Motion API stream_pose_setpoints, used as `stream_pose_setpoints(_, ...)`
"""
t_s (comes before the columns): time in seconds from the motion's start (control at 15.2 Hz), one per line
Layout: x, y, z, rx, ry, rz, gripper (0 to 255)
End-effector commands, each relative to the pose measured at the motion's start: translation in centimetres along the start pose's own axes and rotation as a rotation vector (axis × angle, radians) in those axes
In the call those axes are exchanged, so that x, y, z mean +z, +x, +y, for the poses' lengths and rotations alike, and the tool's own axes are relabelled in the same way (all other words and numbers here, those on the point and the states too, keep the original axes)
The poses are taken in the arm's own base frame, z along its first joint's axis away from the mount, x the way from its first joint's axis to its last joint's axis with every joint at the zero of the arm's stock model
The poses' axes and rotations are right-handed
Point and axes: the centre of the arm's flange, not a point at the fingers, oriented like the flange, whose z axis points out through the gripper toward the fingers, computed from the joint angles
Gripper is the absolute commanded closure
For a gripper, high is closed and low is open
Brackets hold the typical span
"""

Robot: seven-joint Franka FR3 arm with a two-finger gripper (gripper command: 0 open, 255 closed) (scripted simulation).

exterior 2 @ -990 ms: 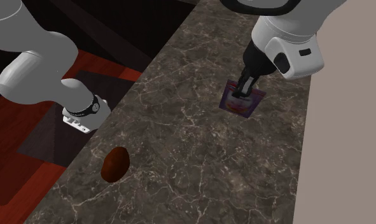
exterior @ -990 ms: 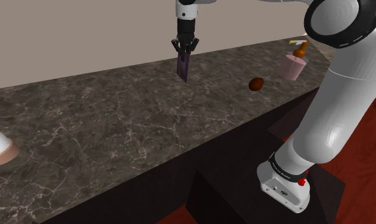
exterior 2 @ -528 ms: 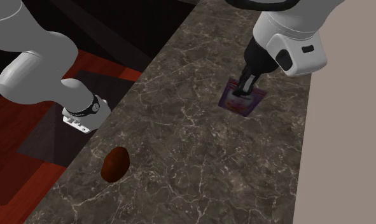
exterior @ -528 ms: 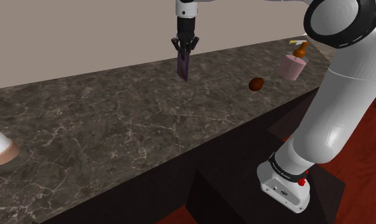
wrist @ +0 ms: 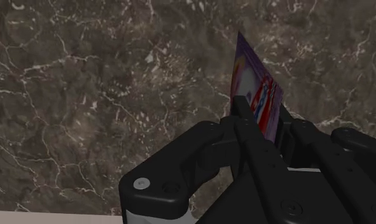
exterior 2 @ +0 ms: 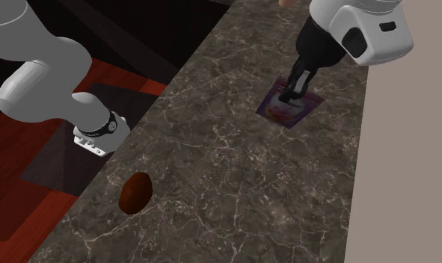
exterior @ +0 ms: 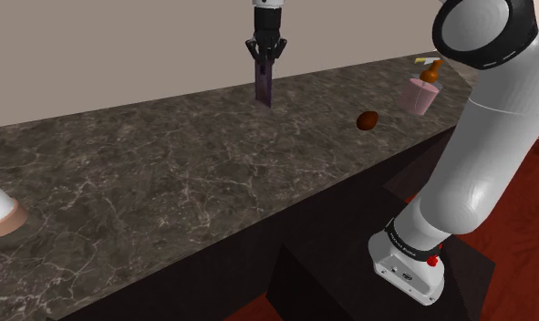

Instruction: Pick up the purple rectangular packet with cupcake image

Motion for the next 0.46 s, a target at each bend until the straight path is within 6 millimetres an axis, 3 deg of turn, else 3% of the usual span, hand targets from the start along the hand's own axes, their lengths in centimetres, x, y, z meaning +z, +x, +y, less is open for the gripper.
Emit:
stream_pose_setpoints(0.0,-1.1,-0.3,0.1,0.000,0.000,0.000,255)
stream_pose_setpoints(0.26,-3.2,-0.5,0.1,0.000,0.000,0.000,255)
stream_pose_setpoints(0.4,-3.3,-0.6,0.1,0.000,0.000,0.000,255)
